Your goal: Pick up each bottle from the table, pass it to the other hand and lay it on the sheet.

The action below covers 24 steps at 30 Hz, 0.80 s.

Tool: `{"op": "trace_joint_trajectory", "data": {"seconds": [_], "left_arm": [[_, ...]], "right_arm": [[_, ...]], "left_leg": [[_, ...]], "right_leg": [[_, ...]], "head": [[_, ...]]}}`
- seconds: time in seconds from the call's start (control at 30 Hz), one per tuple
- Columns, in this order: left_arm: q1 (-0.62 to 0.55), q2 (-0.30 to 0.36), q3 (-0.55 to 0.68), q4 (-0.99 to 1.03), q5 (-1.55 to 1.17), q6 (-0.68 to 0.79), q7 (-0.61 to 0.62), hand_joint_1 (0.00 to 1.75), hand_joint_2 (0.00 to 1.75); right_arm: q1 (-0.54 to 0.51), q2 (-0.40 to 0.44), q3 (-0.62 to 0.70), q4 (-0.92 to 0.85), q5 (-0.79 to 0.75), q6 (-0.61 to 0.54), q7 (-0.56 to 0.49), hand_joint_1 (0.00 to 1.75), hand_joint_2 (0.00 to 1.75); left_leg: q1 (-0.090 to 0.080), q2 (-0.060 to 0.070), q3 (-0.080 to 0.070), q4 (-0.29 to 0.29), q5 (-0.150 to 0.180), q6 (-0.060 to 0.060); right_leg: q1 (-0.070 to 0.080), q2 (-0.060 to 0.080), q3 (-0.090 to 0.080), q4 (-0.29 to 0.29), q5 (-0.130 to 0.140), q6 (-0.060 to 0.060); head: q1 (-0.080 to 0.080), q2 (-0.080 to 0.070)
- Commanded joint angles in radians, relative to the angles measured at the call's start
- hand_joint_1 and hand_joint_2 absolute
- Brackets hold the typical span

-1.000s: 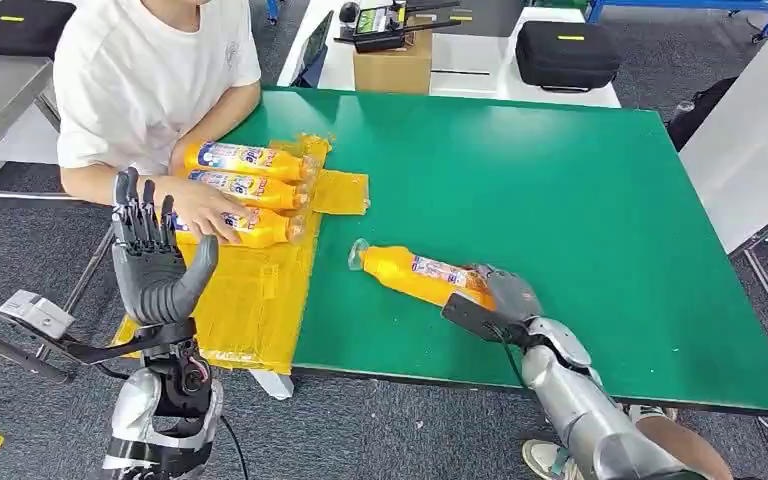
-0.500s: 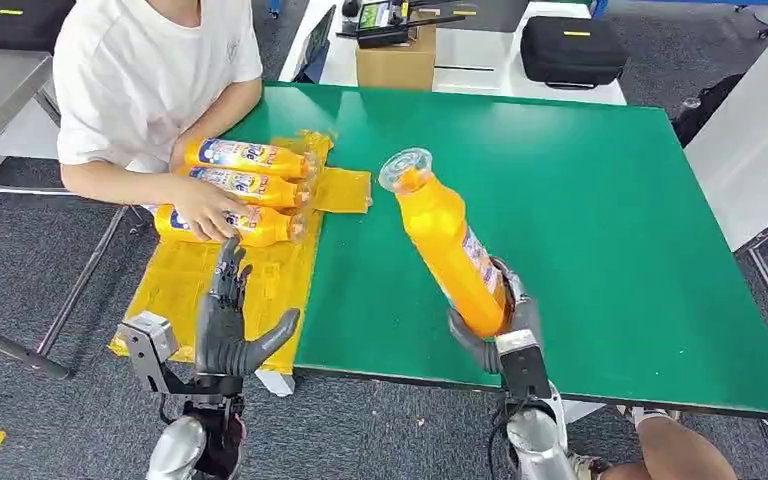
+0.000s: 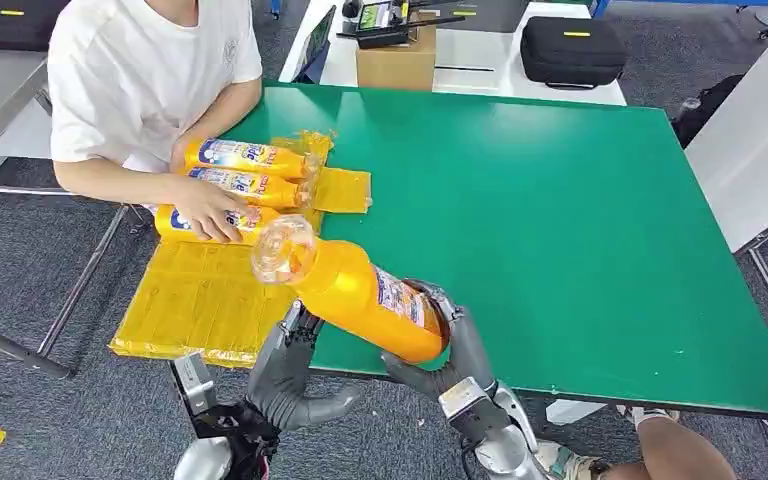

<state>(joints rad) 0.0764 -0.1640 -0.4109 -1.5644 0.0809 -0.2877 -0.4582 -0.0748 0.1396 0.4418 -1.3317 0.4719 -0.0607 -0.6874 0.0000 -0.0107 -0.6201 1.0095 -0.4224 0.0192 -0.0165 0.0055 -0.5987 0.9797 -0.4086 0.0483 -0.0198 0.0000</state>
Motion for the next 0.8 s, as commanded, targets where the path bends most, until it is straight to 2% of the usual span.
{"op": "trace_joint_trajectory", "data": {"seconds": [0.03, 0.2, 0.27, 0.43, 0.5, 0.53, 0.57, 0.6, 0.63, 0.8], "left_arm": [[-0.114, 0.011, -0.074, 0.085, 0.055, -0.032, 0.017, 0.00, 1.75], [-0.133, 0.015, -0.095, 0.093, 0.084, -0.022, 0.035, 0.00, 1.75], [-0.138, 0.026, -0.102, 0.132, 0.099, -0.012, 0.127, 0.00, 1.75], [-0.158, -0.001, -0.066, 0.236, 0.171, 0.021, 0.173, 0.02, 1.75], [-0.164, -0.002, -0.065, 0.237, 0.194, 0.026, 0.180, 0.26, 1.75], [-0.165, -0.003, -0.061, 0.225, 0.205, 0.028, 0.177, 1.71, 1.75], [-0.165, -0.003, -0.061, 0.220, 0.213, 0.025, 0.175, 1.75, 1.75], [-0.165, 0.000, -0.062, 0.215, 0.216, 0.024, 0.175, 1.75, 1.75], [-0.156, 0.003, -0.058, 0.196, 0.226, 0.024, 0.167, 1.75, 1.75], [-0.134, 0.009, -0.036, 0.145, 0.251, 0.022, 0.150, 1.75, 1.75]], "right_arm": [[-0.111, -0.098, 0.334, 0.031, -0.104, -0.045, -0.011, 1.75, 1.75], [-0.137, -0.074, 0.355, 0.129, -0.047, -0.076, -0.011, 1.75, 1.75], [-0.145, -0.080, 0.361, 0.148, -0.020, -0.091, -0.011, 1.75, 1.75], [-0.149, -0.074, 0.370, 0.184, -0.010, -0.085, -0.011, 1.75, 1.75], [-0.149, -0.065, 0.358, 0.212, 0.017, -0.085, -0.011, 1.75, 1.75], [-0.147, -0.060, 0.350, 0.236, 0.025, -0.085, -0.009, 1.75, 1.75], [-0.146, -0.058, 0.345, 0.246, 0.034, -0.089, -0.005, 1.54, 1.75], [-0.144, -0.055, 0.340, 0.255, 0.039, -0.091, -0.008, 0.37, 1.75], [-0.134, -0.045, 0.320, 0.272, 0.056, -0.117, 0.008, 0.00, 1.75], [-0.104, -0.038, 0.285, 0.272, 0.076, -0.161, 0.030, 0.00, 1.75]], "left_leg": [[0.000, 0.001, 0.002, -0.001, 0.000, 0.000], [0.000, 0.001, 0.004, -0.001, -0.001, -0.001], [0.000, 0.001, 0.005, -0.001, -0.001, -0.001], [0.000, 0.001, 0.007, -0.003, -0.001, -0.001], [0.000, 0.002, 0.004, -0.001, -0.001, -0.001], [0.000, 0.001, 0.006, -0.002, -0.001, -0.001], [0.001, 0.001, 0.005, -0.001, -0.001, -0.001], [0.000, 0.000, 0.004, -0.002, 0.000, -0.001], [0.000, 0.000, 0.006, -0.002, -0.002, -0.001], [0.000, 0.001, 0.004, -0.001, -0.001, -0.001]], "right_leg": [[0.000, 0.000, 0.002, -0.001, 0.000, -0.001], [0.000, 0.000, 0.004, -0.001, 0.000, -0.001], [0.001, 0.000, 0.005, -0.001, -0.001, -0.002], [0.001, -0.001, 0.007, -0.003, -0.001, -0.002], [0.000, 0.000, 0.004, -0.002, 0.000, -0.001], [0.001, -0.001, 0.006, -0.002, -0.001, -0.002], [0.001, -0.001, 0.006, -0.002, -0.001, -0.002], [0.000, -0.001, 0.004, -0.002, 0.000, -0.001], [0.001, -0.001, 0.007, -0.002, -0.001, -0.002], [0.001, 0.000, 0.004, -0.001, -0.001, -0.002]], "head": [[0.000, 0.000], [0.000, 0.000], [0.000, 0.000], [0.000, 0.000], [0.000, 0.000], [0.000, 0.000], [0.000, 0.000], [0.000, 0.000], [0.000, 0.000], [0.000, 0.000]]}}
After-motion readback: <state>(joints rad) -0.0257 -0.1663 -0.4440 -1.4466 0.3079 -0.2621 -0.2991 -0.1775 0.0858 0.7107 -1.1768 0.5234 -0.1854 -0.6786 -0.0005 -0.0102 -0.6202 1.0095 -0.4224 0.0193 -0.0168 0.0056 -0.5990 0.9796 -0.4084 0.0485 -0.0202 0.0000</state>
